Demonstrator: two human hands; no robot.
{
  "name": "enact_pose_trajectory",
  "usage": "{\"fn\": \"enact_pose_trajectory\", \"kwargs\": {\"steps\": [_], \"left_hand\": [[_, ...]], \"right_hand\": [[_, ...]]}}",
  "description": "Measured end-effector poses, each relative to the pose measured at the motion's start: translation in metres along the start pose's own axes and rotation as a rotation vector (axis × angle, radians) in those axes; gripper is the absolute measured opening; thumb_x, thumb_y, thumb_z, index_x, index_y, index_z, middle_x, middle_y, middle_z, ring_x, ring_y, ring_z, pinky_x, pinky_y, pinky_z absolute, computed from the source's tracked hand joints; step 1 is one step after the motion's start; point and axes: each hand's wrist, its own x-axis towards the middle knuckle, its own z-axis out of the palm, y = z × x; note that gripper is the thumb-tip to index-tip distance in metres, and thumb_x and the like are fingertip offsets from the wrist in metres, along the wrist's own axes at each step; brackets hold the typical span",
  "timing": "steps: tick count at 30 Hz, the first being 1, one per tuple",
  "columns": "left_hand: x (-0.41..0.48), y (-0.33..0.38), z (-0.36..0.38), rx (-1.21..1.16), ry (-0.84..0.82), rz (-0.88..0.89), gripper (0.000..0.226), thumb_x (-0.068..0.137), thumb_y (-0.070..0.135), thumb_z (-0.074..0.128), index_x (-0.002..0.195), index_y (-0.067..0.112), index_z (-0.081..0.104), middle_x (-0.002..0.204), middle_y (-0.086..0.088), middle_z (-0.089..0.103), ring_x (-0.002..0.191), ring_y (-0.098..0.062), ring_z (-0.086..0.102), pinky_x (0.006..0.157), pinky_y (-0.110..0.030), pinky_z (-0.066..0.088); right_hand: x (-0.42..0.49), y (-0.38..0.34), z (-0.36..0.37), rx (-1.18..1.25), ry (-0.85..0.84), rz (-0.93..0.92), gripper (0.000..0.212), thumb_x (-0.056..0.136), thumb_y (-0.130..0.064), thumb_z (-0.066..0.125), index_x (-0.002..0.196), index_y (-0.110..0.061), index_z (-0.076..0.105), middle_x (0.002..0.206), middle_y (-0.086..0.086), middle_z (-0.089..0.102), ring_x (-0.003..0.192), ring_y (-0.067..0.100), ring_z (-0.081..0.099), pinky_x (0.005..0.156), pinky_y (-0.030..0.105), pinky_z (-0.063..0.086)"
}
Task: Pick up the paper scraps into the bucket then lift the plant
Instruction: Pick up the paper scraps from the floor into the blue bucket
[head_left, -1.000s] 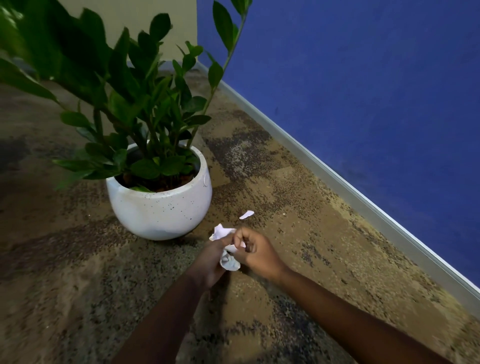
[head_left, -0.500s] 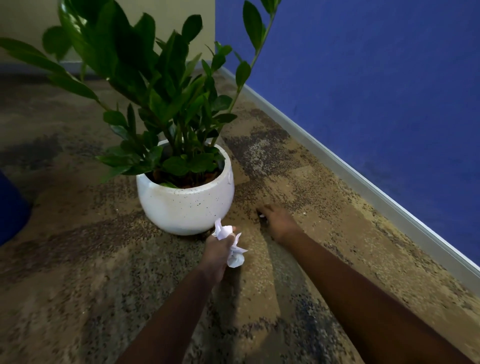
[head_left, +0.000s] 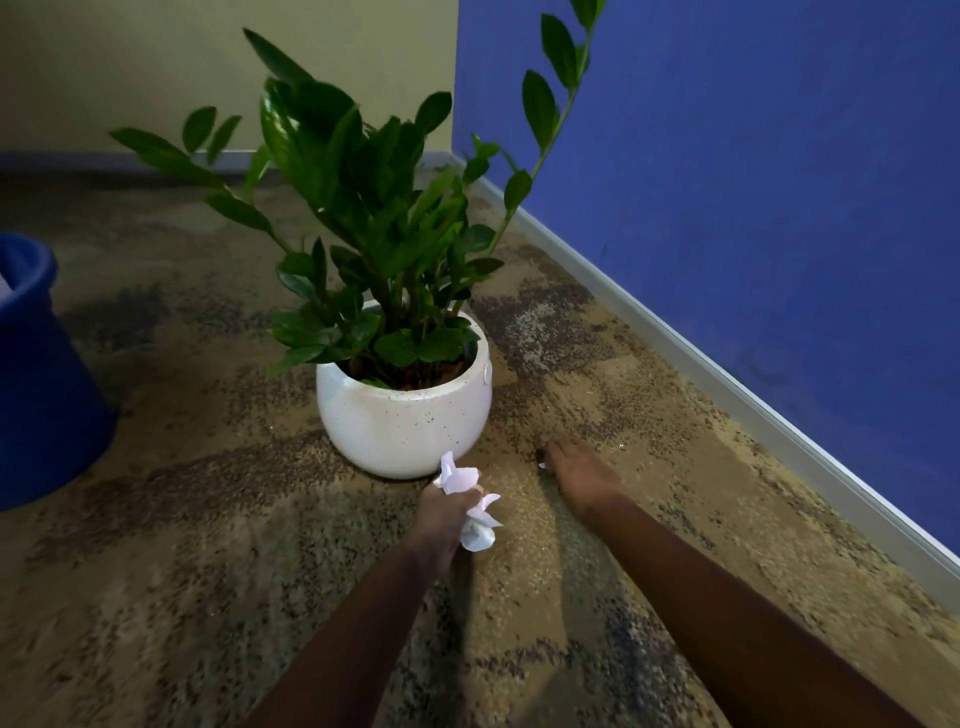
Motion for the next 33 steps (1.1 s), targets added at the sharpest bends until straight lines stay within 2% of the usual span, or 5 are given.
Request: {"fn": "enact_pose_trajectory", "kwargs": {"steps": [7,12,19,23,33], "left_hand": [[-0.021,0.013,-0.006,0.056,0.045,-0.029,0.058,0.096,-0.012,0.034,0.142,-0.013,-0.001,0.139,-0.048,0.015,0.135,-0.044,0.038,0.033,-0.005,0.037],[-0.017,0.011,-0.012,0.085,0.064,-0.05,0.053,0.094,-0.014,0.035,0.14,-0.018,0.009,0.08,-0.019,0.046,0.13,-0.045,0.044,0.031,-0.006,0.037],[-0.024,0.034,-0.022,0.249,0.17,-0.115,0.057,0.097,-0.012,0.03,0.15,-0.003,0.013,0.115,-0.031,0.05,0.129,-0.04,0.048,0.033,-0.01,0.039],[-0.032,0.052,-0.035,0.302,0.279,-0.119,0.059,0.099,-0.007,0.03,0.152,0.007,0.008,0.113,-0.024,0.053,0.047,-0.002,0.067,0.038,-0.012,0.044],[-0.06,0.139,-0.114,0.409,0.586,0.166,0.027,0.091,0.01,0.051,0.09,-0.015,0.061,0.094,-0.037,0.064,0.097,-0.044,0.065,0.074,-0.039,0.047]], "right_hand": [[0.004,-0.014,-0.008,0.038,-0.014,0.025,0.047,0.098,-0.011,0.04,0.144,-0.007,0.03,0.14,0.017,0.043,0.127,0.028,0.045,0.101,0.032,0.041],[0.0,-0.02,-0.005,0.051,-0.009,0.161,0.037,0.1,-0.006,0.031,0.135,0.003,0.04,0.138,0.021,0.046,0.127,0.029,0.046,0.104,0.032,0.04],[-0.042,-0.091,0.001,0.762,0.213,0.188,0.014,0.094,-0.014,0.05,0.093,-0.009,0.063,0.094,0.011,0.068,0.085,0.023,0.061,0.071,0.031,0.045],[-0.058,-0.163,0.012,1.213,0.017,0.276,0.019,0.092,-0.012,0.051,0.075,-0.02,0.051,0.089,0.015,0.068,0.088,0.032,0.064,0.08,0.046,0.053],[-0.033,-0.288,-0.067,1.552,-0.113,0.214,0.037,0.097,-0.015,0.039,0.065,-0.016,0.057,0.074,0.01,0.06,0.079,0.029,0.059,0.078,0.044,0.051]]}}
